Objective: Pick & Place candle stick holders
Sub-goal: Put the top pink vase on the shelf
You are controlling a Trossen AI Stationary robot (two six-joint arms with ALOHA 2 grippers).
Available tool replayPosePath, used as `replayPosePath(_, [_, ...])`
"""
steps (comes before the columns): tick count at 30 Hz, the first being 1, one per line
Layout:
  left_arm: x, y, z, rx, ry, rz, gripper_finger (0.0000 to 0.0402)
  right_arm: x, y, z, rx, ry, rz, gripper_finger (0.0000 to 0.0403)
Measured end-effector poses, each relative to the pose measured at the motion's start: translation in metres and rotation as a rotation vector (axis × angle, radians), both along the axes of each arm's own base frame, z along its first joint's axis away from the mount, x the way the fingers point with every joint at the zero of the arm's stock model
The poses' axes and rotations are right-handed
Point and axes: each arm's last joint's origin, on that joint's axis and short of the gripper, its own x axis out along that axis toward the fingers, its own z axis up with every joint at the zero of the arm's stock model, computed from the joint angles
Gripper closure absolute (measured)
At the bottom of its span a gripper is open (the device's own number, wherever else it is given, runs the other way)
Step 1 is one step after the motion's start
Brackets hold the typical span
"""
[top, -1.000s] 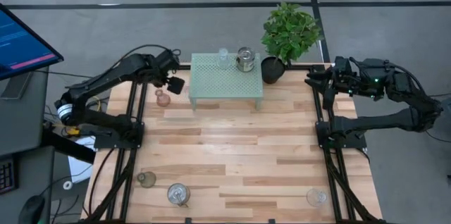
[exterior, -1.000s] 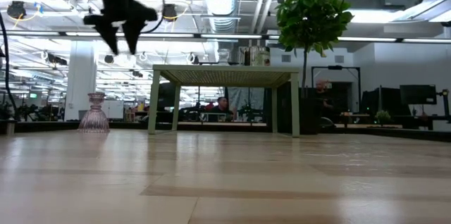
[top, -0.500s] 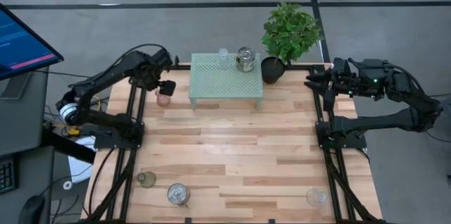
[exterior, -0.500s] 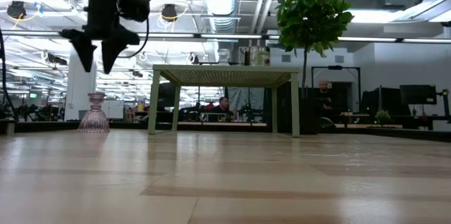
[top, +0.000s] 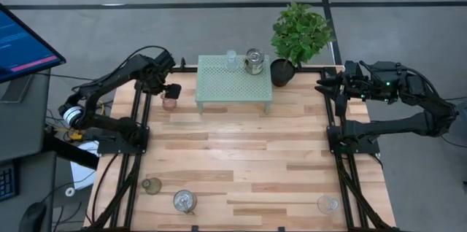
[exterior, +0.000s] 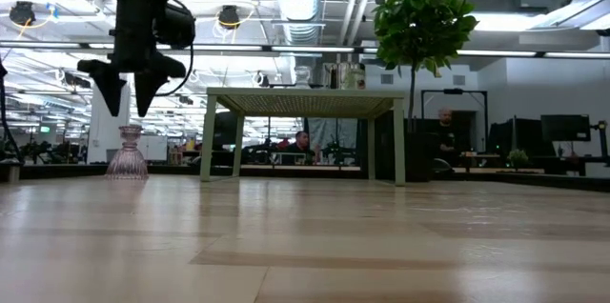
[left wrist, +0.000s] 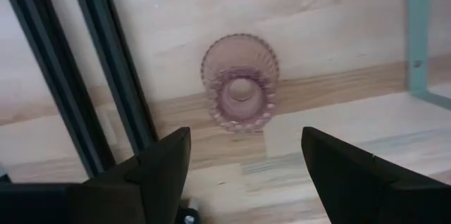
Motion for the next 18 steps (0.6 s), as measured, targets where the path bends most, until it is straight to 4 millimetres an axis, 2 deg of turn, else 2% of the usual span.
replayPosePath(14, [0.000, 0.003, -0.020, -0.020, -0.032, 0.003, 0.0131, 0.000, 0.001, 0.000, 0.005, 0.000, 0.022, 0.0289])
replayPosePath(18, [0.003, 0.007, -0.019, 0.027, -0.063, -0.010, 0.0131, 0.000, 0.001, 0.000, 0.002, 0.002, 0.023, 0.0289])
